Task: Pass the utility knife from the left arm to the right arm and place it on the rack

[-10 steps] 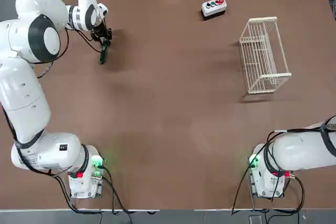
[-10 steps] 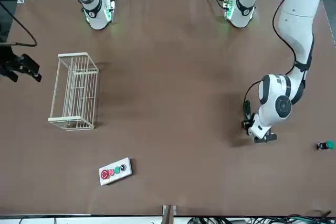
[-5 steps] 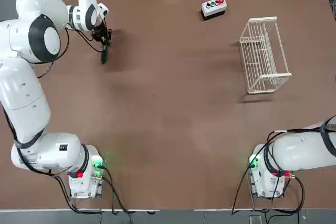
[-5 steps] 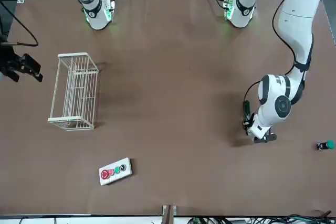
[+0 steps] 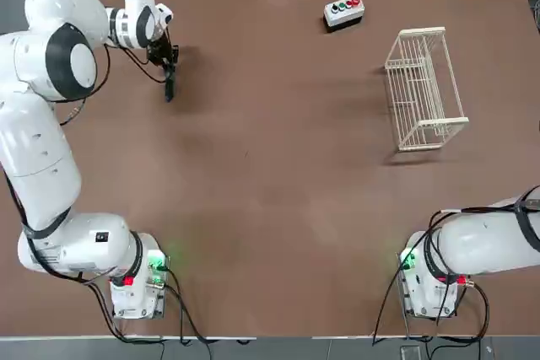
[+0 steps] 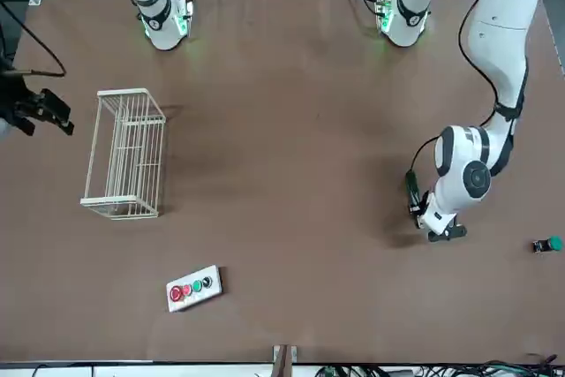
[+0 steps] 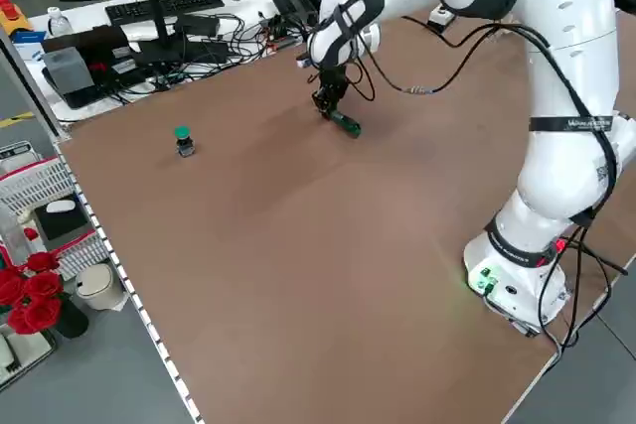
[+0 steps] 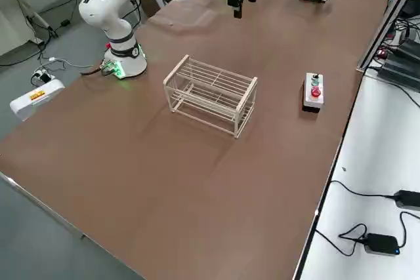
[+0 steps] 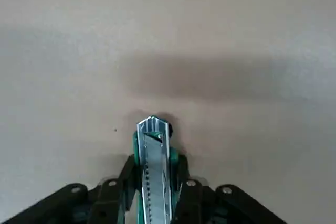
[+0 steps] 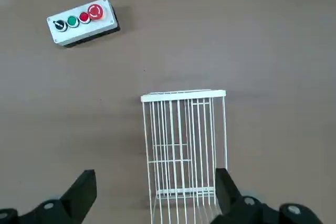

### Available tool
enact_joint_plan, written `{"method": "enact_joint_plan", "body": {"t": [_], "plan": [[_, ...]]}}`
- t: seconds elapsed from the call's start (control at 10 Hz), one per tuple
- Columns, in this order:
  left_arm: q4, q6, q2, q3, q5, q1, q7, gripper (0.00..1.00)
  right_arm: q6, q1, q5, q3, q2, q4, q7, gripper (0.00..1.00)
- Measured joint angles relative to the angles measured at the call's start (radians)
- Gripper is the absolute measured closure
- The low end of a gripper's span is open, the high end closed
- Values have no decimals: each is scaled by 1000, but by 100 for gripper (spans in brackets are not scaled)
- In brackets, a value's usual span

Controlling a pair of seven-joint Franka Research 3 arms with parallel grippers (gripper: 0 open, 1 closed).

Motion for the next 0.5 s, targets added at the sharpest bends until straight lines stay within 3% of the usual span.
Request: {"method": "enact_joint_plan", "body": {"t": [0.2,0.5], "plan": [[20,-39,-35,0,-13,2,-86,66,-4,0,1,1,0,0,0,0],[156,-272,-89,-19,-123,-6,-252,66,-21,-1,2,25,-1,0,-18,0]]}}
